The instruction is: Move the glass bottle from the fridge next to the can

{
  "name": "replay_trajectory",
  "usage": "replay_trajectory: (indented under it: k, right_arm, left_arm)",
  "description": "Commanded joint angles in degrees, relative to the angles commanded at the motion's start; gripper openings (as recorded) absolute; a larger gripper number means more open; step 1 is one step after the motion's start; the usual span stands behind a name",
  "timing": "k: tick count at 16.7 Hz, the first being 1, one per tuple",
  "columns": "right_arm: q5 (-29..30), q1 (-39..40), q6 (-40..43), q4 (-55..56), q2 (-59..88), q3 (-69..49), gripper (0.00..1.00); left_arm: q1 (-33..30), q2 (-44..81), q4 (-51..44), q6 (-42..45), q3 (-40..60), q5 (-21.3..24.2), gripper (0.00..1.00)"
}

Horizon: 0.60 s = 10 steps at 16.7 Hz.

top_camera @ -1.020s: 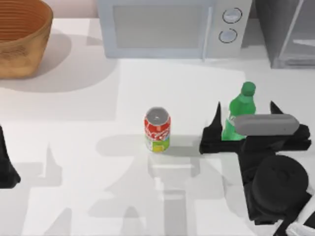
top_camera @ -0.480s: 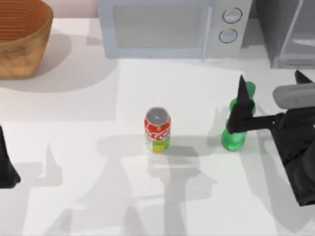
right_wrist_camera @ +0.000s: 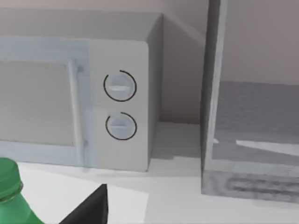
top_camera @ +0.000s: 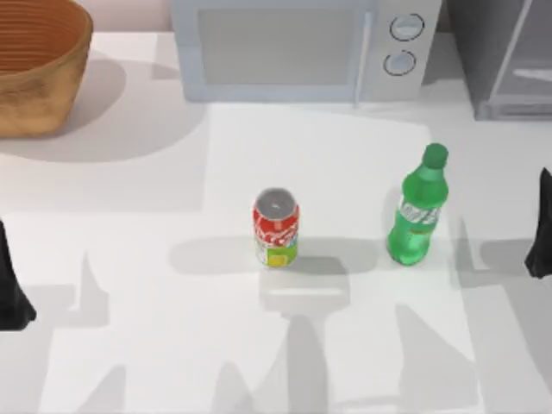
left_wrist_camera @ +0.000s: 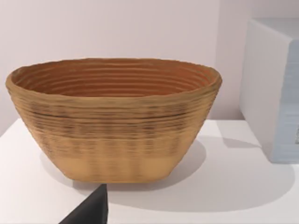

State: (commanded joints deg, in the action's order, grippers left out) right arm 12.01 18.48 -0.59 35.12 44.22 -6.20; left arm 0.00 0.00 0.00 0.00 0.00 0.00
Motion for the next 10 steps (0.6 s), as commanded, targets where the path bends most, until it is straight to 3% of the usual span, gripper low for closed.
replay_trajectory:
  k: [5, 10]
  right_arm:
    - [-7.98, -10.57, -0.01, -21.03, -25.39, 4.5, 1.0]
    - [-11.52, -17.29, 0.4, -33.08, -41.24, 6.13, 1.0]
  left_arm:
    - [0.0, 0.0, 0.0, 0.0, 0.0, 0.0, 1.0]
    - [0.0, 0.0, 0.0, 0.0, 0.0, 0.0, 1.0]
